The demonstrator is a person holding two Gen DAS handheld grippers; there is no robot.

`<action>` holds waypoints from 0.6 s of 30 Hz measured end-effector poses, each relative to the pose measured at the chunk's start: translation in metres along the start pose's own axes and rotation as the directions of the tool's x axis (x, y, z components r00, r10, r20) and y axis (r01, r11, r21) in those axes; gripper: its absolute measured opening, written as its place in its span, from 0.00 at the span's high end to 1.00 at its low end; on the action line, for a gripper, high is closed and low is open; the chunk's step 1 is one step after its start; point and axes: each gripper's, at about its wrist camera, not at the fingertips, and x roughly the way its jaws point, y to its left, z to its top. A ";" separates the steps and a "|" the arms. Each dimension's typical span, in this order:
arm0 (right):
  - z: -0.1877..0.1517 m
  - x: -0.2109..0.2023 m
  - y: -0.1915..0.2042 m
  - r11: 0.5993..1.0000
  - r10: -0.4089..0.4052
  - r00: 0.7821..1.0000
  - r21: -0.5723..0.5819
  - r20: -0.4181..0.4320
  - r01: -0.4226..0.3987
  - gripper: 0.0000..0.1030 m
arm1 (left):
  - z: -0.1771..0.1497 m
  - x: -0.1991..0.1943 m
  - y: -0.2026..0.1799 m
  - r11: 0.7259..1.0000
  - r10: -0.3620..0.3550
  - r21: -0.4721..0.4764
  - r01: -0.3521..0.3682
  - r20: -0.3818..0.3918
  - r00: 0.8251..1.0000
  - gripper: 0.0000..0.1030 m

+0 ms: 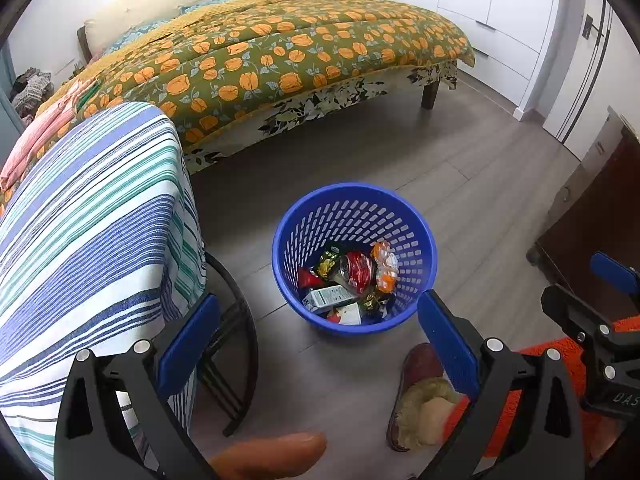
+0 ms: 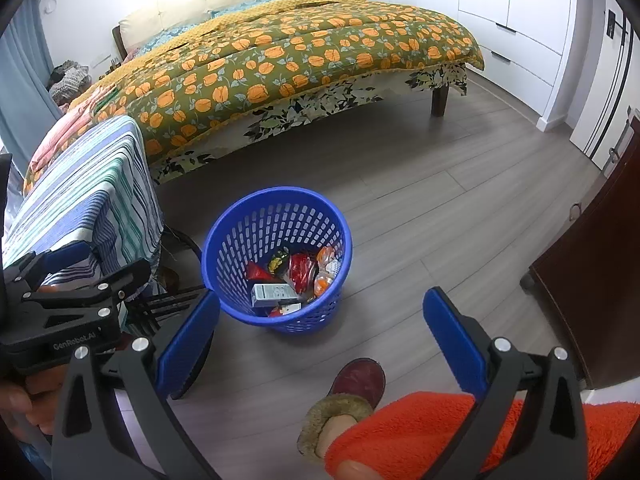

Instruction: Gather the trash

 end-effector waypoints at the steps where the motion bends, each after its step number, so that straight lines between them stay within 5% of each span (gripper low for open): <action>1: -0.001 0.000 0.000 1.000 -0.001 1.000 -0.001 0.000 0.001 0.04 | 0.000 0.000 0.000 1.000 0.000 0.000 0.000 0.000 1.000 0.05; 18: -0.001 0.000 0.002 1.000 -0.004 1.000 -0.006 -0.003 0.004 0.04 | 0.001 0.000 -0.001 1.000 0.002 -0.002 -0.002 -0.001 1.000 0.05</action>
